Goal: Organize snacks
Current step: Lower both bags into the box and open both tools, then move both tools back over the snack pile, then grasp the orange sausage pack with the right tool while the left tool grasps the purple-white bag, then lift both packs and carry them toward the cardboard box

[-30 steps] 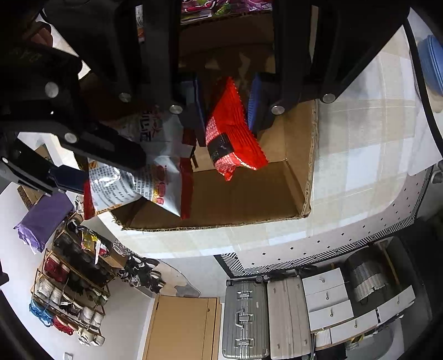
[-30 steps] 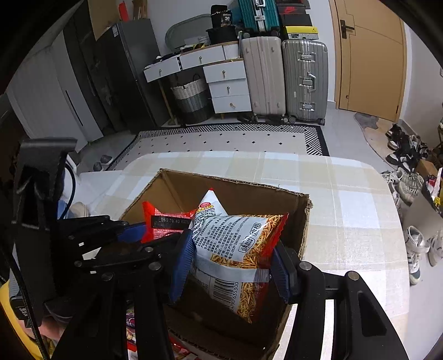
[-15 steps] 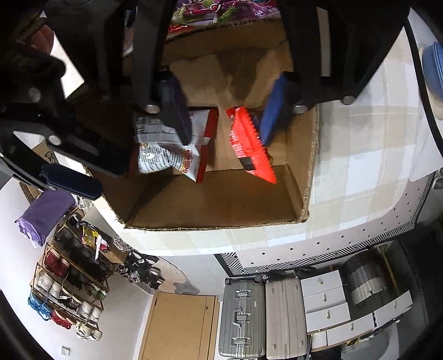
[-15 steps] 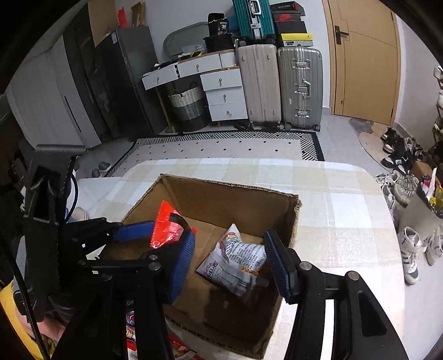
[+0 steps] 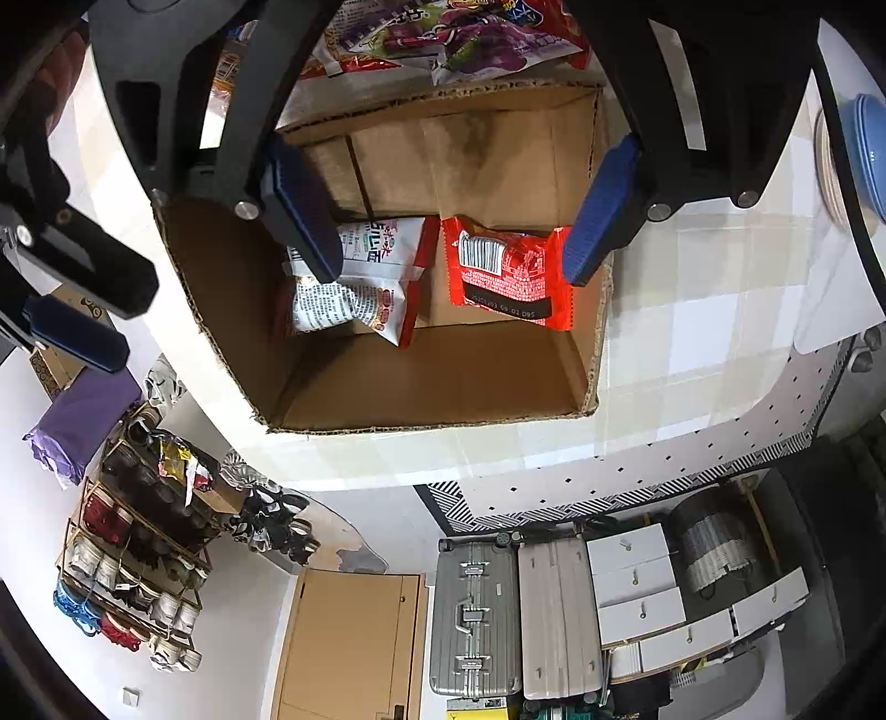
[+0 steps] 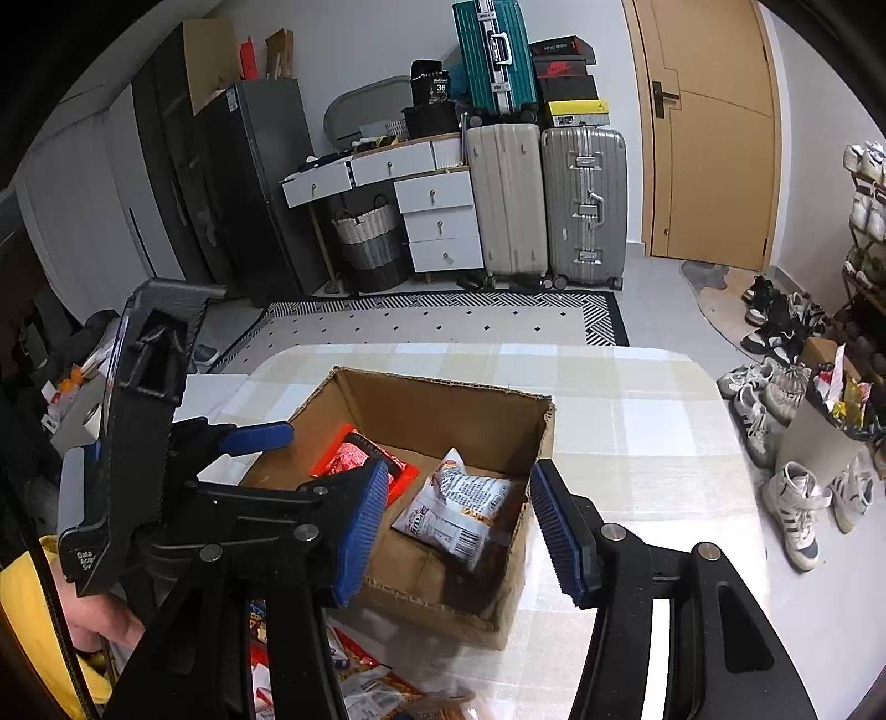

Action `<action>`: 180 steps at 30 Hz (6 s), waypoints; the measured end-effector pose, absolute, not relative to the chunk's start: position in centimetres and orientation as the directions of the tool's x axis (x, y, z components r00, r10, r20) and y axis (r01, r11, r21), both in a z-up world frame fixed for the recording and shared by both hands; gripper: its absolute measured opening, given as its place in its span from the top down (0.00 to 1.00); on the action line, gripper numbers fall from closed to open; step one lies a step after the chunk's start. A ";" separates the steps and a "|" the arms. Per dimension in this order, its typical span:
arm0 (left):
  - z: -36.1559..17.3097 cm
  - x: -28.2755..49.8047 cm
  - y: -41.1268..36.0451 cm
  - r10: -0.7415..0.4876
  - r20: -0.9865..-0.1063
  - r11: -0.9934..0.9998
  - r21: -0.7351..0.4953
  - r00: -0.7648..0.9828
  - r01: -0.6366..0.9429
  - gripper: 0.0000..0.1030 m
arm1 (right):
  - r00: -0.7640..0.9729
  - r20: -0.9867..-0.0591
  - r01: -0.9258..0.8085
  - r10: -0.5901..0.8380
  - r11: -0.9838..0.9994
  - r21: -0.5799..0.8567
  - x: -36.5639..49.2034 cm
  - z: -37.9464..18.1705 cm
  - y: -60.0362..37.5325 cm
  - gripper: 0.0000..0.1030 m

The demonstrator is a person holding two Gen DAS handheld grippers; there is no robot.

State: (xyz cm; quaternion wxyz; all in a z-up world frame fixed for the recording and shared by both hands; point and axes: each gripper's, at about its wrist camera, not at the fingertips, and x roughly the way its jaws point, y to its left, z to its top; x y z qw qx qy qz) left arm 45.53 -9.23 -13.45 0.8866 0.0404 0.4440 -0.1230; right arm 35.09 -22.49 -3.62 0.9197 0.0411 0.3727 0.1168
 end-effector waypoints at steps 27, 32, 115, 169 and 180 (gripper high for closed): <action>-3.5 32.6 -6.3 -0.253 -0.698 0.960 -0.097 0.670 0.262 0.21 | 0.742 -0.607 -0.167 0.286 0.955 0.246 27.1 0.8 -23.4 0.30; -1.1 27.3 -5.6 -0.256 -0.662 0.960 -0.091 0.705 0.263 0.17 | 0.772 -0.560 -0.193 0.300 0.951 0.242 22.9 2.8 -22.5 0.29; -22.9 22.2 -7.4 -0.446 -0.784 0.862 -0.506 0.431 -0.029 0.56 | 0.640 -0.667 -0.084 0.381 0.898 0.432 11.2 -12.4 -25.6 0.01; -19.6 15.9 1.0 -0.500 -0.709 0.836 -0.546 0.498 0.061 0.61 | 0.549 -0.787 -0.124 0.282 0.958 0.257 17.6 -12.6 -24.7 0.63; -15.8 14.3 0.2 -0.454 -0.693 0.874 -0.468 0.560 0.130 0.61 | 0.664 -0.643 -0.229 0.382 0.922 0.312 11.8 -5.8 -21.9 0.63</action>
